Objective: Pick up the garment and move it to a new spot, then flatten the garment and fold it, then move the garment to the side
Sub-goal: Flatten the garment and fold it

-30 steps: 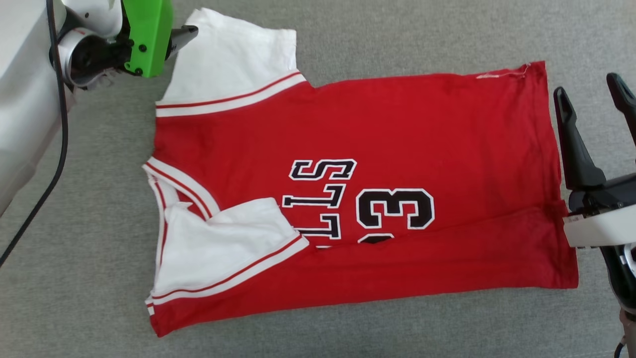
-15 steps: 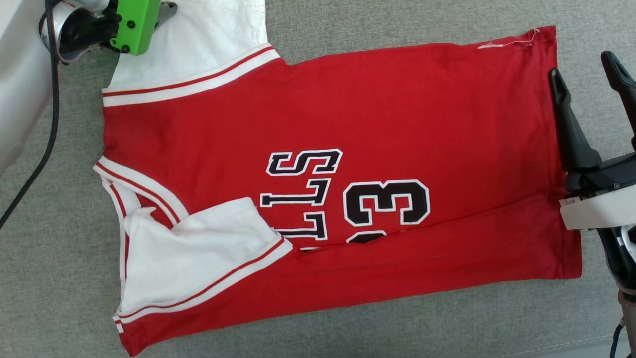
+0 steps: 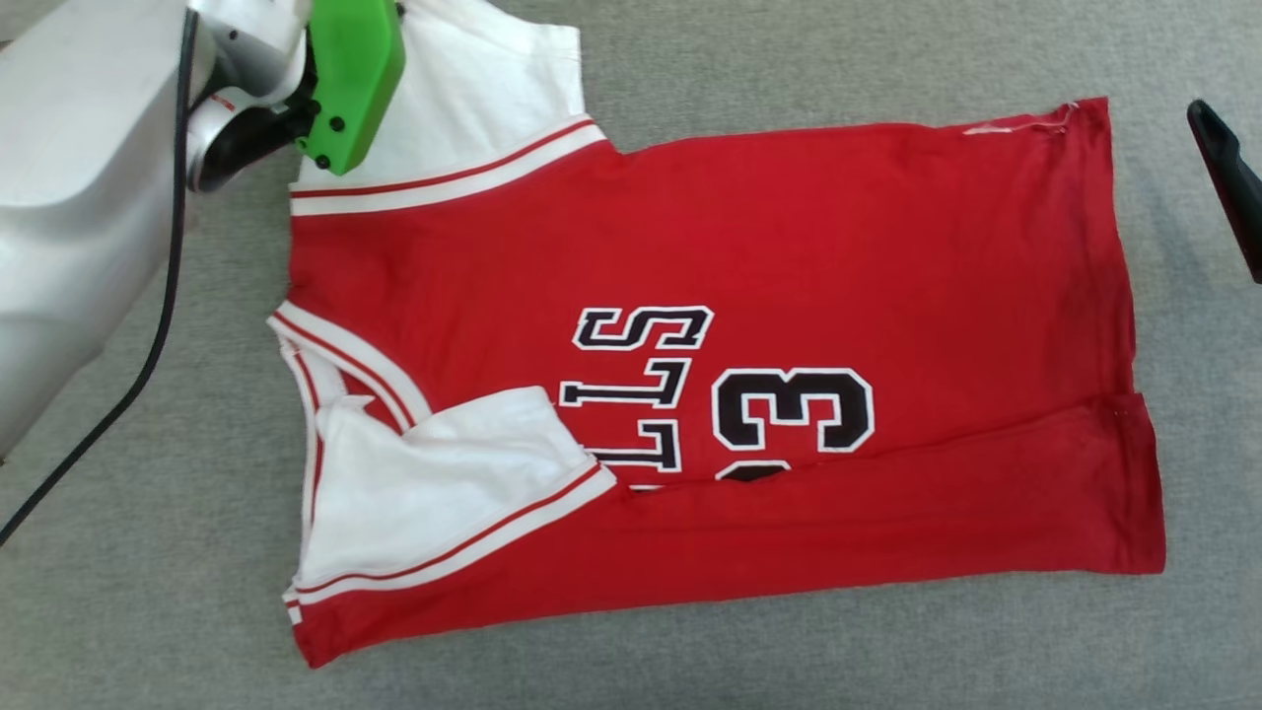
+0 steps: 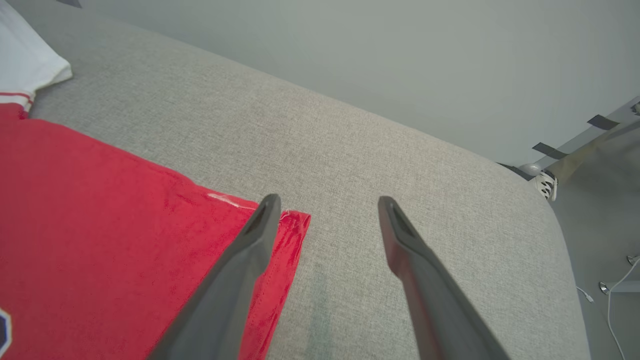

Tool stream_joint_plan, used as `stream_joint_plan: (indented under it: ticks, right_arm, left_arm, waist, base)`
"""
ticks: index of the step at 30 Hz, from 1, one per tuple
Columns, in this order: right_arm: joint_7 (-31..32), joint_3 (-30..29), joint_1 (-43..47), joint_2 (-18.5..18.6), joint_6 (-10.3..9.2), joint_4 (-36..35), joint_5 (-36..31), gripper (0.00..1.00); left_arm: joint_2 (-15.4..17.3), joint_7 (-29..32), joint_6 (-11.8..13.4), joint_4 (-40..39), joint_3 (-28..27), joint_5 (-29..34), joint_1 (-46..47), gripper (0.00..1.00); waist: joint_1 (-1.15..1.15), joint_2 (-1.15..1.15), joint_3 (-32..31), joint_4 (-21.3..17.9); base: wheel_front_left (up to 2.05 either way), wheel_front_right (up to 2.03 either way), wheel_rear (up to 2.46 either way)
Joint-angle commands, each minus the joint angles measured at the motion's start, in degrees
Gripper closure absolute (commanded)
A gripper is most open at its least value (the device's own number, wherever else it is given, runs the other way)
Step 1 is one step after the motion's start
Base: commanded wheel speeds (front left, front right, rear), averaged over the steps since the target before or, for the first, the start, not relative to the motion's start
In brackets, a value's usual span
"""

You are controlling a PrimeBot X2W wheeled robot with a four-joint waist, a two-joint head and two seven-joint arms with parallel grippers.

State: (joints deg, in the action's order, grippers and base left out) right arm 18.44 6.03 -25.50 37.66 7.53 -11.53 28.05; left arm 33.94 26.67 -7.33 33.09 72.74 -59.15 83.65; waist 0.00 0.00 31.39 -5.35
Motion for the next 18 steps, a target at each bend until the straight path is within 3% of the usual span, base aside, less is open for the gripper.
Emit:
stream_joint_plan:
  ticks: [1, 5, 8, 12, 18]
  right_arm:
    - [2.87, 0.94, -1.53, 1.64, -0.04, 0.24, 2.20, 0.00]
    - [17.05, 4.54, -4.29, 8.53, -0.04, 1.65, 10.72, 0.00]
    - [24.84, 6.69, -7.27, 11.33, -0.04, 3.65, 14.22, 0.00]
    - [30.39, 10.04, -11.19, 12.18, -0.04, 7.64, 15.12, 0.00]
    - [31.98, 13.89, -16.00, 9.61, -0.04, 14.94, 14.72, 0.00]
  left_arm:
    - [0.03, -1.11, -0.15, -0.68, 0.17, 0.54, -1.29, 1.00]
    - [-0.62, -4.75, -0.15, -3.52, 0.36, 1.34, -2.23, 1.00]
    - [-1.28, -6.67, -0.15, -5.18, 0.44, 2.01, -2.31, 1.00]
    - [-2.11, -8.36, -0.15, -6.60, 0.51, 3.15, -1.74, 1.00]
    - [-2.74, -9.95, -0.15, -8.17, 0.55, 3.91, 0.00, 1.00]
  waist:
    - [0.00, 0.00, -1.98, 2.27]
    - [0.00, 0.00, -2.75, 4.41]
    - [0.00, 0.00, -2.58, 5.89]
    - [0.00, 0.00, -1.75, 7.52]
    - [0.00, 0.00, 0.77, 9.56]
  base:
    - [0.00, 0.00, 0.00]
    - [0.00, 0.00, 0.00]
    - [0.00, 0.00, 0.00]
    - [0.00, 0.00, 0.00]
    - [0.00, 0.00, 0.00]
